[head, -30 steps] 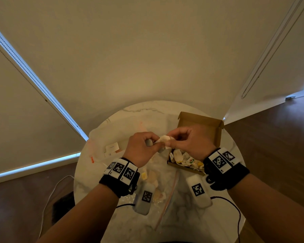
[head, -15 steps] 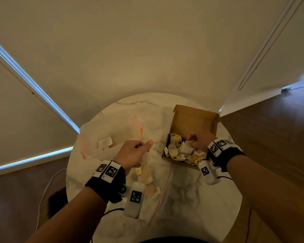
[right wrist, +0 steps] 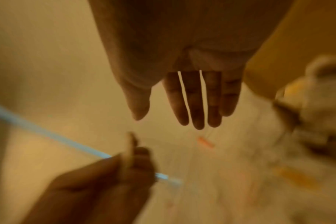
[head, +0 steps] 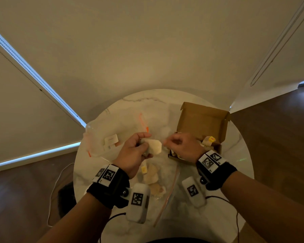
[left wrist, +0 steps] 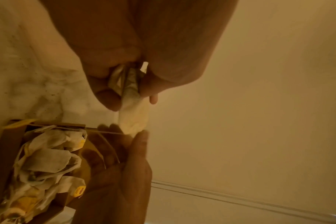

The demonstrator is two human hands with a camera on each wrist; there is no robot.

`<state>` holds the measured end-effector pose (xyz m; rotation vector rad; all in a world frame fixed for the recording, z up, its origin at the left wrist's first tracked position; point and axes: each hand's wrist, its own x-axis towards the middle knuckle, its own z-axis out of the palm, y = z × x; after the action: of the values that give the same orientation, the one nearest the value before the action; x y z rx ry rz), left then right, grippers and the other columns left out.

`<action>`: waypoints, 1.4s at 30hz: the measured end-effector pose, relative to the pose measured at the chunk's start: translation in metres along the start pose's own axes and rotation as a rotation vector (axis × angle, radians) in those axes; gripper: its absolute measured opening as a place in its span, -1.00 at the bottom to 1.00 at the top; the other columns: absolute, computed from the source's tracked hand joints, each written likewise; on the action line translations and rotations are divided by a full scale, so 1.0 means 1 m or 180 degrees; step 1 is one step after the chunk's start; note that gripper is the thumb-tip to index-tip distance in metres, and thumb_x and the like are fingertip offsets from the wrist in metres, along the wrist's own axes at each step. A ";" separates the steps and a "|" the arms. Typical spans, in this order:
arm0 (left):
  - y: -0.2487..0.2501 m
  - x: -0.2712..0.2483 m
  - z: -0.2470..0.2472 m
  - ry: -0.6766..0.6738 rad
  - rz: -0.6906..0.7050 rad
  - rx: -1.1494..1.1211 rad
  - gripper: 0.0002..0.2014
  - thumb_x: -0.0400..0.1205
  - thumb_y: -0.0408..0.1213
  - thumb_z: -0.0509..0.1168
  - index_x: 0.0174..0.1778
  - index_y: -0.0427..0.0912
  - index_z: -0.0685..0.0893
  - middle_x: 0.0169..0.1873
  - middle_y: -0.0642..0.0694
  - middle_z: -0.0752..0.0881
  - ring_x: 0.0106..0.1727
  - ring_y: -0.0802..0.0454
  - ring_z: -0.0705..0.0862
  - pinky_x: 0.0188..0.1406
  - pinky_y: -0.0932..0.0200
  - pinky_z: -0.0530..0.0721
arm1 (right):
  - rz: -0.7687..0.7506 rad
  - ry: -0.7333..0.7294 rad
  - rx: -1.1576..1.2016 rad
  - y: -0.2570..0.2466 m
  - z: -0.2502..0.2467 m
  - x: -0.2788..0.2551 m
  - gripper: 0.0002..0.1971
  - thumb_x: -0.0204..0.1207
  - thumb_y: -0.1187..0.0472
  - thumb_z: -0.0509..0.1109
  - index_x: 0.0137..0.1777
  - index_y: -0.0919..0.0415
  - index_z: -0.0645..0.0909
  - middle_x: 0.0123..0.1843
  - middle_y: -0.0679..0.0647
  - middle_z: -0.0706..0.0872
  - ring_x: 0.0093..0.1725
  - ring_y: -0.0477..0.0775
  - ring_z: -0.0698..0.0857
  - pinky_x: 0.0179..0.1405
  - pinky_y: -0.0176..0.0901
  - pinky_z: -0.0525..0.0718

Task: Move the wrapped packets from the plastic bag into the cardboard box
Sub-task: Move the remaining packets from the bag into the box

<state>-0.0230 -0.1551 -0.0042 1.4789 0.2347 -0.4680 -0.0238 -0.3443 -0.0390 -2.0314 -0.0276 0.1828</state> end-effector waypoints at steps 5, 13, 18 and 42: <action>0.000 0.002 0.003 0.0116 0.0226 -0.0158 -0.76 0.73 -0.56 0.07 0.17 -0.19 0.52 0.12 -0.27 0.59 -0.02 -0.06 0.66 -0.11 0.11 0.75 | -0.0082 0.0453 0.0907 -0.024 0.020 -0.010 -0.86 0.46 0.18 0.55 -0.10 0.27 0.80 -0.29 0.00 0.80 -0.38 -0.27 0.69 -0.33 -0.44 0.60; -0.004 -0.001 -0.001 0.0097 0.0239 -0.0221 -0.85 0.72 -0.46 0.20 0.14 -0.19 0.57 0.12 -0.24 0.65 -0.04 -0.06 0.68 -0.14 0.09 0.72 | -0.0115 0.0563 0.0837 -0.034 0.018 -0.007 -0.93 0.40 0.34 0.58 -0.23 0.27 0.73 -0.29 0.10 0.77 -0.38 -0.21 0.67 -0.33 -0.39 0.64; 0.001 -0.005 -0.020 0.0018 0.0532 0.1290 -0.73 0.73 0.00 0.18 -0.07 -0.03 0.73 -0.22 0.07 0.69 -0.15 0.08 0.63 -0.15 0.14 0.56 | -0.0170 0.0536 0.1075 -0.047 0.005 -0.006 -0.96 0.45 0.37 0.54 -0.14 0.32 0.74 -0.26 0.32 0.79 -0.42 0.05 0.70 -0.40 -0.22 0.71; 0.012 0.003 -0.025 -0.0039 0.1746 0.2309 -0.95 0.48 -0.17 0.54 -0.29 0.03 0.83 -0.38 0.12 0.77 -0.28 0.31 0.69 -0.22 0.42 0.56 | -0.0033 -0.0293 0.0684 -0.060 -0.009 -0.025 -0.83 0.56 0.27 0.44 -0.19 0.39 0.73 -0.37 0.28 0.79 -0.37 0.23 0.75 -0.20 0.23 0.74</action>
<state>-0.0119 -0.1306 0.0027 2.1497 -0.3926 -0.1053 -0.0432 -0.3277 0.0216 -1.8075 -0.0733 0.2615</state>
